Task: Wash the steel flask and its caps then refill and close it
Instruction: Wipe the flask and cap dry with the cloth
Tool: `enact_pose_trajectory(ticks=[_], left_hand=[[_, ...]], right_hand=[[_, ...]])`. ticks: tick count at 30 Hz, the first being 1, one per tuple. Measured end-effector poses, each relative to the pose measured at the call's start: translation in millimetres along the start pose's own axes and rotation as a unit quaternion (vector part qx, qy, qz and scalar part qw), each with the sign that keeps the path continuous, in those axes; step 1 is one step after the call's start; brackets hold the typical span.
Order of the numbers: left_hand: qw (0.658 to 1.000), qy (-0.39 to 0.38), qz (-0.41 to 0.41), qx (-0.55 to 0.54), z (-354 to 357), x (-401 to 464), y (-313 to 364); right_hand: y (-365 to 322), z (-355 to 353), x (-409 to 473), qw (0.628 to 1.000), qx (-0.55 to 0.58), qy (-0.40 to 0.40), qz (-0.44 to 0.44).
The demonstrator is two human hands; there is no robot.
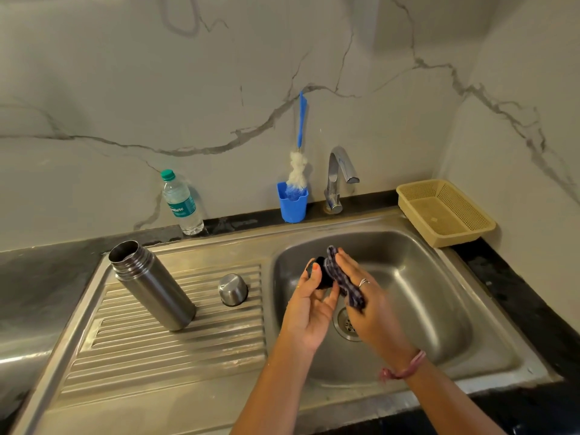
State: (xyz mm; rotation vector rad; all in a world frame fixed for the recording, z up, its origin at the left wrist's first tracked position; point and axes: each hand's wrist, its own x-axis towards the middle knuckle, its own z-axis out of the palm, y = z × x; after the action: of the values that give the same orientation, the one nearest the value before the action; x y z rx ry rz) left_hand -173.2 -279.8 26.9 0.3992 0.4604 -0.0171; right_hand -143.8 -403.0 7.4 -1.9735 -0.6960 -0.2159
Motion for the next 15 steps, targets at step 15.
enact_pose_trajectory(ticks=[15], left_hand=[[0.999, 0.045, 0.022, 0.005, -11.5, 0.4, 5.0]], right_hand=[[2.3, 8.2, -8.2, 0.996, -0.055, -0.037, -0.067]])
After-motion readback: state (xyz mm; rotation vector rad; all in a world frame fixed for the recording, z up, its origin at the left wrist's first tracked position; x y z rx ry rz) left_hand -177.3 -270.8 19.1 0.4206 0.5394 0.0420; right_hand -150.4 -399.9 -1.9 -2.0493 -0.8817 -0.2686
